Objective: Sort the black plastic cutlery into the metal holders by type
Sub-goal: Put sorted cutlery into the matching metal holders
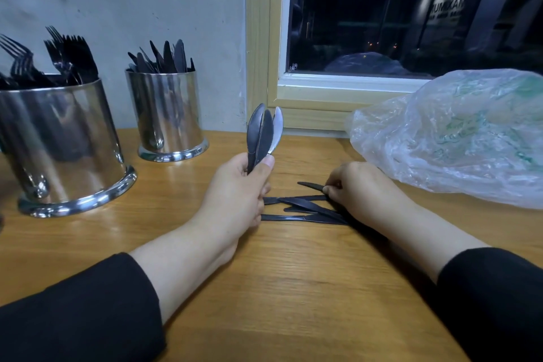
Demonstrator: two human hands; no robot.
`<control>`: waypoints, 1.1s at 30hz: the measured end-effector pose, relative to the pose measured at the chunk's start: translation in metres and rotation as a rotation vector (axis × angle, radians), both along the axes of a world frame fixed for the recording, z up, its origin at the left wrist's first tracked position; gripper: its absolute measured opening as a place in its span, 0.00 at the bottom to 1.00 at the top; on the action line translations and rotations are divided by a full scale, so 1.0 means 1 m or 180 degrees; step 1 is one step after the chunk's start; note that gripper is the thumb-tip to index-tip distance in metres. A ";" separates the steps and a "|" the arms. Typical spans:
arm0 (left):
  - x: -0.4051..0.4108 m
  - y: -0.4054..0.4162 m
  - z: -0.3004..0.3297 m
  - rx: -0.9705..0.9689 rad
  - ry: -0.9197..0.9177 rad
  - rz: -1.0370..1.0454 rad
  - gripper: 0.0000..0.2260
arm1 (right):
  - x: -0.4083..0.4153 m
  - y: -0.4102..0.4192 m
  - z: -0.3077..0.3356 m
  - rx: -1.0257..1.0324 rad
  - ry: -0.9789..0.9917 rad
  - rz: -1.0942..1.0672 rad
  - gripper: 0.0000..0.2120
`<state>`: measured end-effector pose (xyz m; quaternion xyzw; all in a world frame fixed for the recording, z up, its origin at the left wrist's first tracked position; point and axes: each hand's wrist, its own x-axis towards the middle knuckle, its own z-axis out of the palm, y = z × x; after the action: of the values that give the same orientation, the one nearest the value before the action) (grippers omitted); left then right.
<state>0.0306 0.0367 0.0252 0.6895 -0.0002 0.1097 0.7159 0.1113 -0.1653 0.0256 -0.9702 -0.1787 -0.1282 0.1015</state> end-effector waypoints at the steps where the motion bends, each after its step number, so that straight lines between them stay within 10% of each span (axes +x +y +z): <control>1: 0.000 0.000 0.000 -0.0017 0.0023 0.0018 0.10 | 0.000 0.002 -0.001 -0.0130 -0.0099 -0.0025 0.10; 9: -0.001 -0.004 -0.001 -0.0023 0.0046 0.0104 0.11 | 0.006 0.003 -0.003 -0.0231 -0.0476 -0.0161 0.09; 20: -0.006 -0.011 0.002 -0.0213 0.0040 -0.0174 0.12 | -0.044 0.035 0.017 0.3242 0.0051 0.0412 0.10; 28: -0.011 -0.021 -0.001 -0.0225 0.0104 -0.0341 0.10 | -0.047 0.041 0.010 0.2848 0.0123 0.0547 0.11; 33: -0.005 0.001 0.006 -0.0164 -0.0051 0.0161 0.10 | -0.034 0.015 0.004 0.0794 0.0072 0.0359 0.11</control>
<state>0.0251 0.0376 0.0314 0.6698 0.0143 0.1333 0.7304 0.0769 -0.1500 0.0298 -0.9399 -0.2145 -0.1325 0.2304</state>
